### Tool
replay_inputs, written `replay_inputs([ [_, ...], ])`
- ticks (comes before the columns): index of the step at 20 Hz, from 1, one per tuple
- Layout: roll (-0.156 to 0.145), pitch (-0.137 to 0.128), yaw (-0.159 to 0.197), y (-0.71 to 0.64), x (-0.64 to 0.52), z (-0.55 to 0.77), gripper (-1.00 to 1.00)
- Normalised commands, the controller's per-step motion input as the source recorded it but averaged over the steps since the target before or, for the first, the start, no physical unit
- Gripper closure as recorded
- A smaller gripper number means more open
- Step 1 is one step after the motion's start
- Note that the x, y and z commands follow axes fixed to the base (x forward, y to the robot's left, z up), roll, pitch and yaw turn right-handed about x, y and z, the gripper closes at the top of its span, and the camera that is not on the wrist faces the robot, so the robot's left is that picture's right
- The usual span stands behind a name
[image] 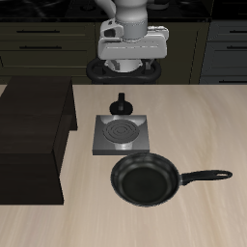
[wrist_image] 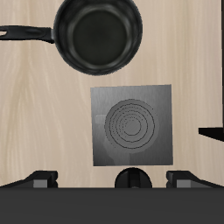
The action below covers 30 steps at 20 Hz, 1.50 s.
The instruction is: Place the frypan on the flat stove and turn on the stove
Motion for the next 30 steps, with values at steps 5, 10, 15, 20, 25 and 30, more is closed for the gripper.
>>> replay_inputs([
  [5, -0.002, -0.009, 0.005, -0.03, 0.39, 0.07, -1.0],
  [10, 0.006, -0.019, -0.03, -0.02, 0.33, 0.08, -1.0],
  [15, -0.037, -0.025, 0.019, -0.01, 0.31, 0.07, -1.0],
  [20, -0.003, -0.035, -0.005, -0.01, 0.32, 0.11, -1.0],
  [25, -0.003, 0.015, -0.015, -0.01, 0.28, 0.03, -1.0],
  [30, -0.02, -0.004, -0.034, -0.02, 0.37, 0.03, -1.0],
])
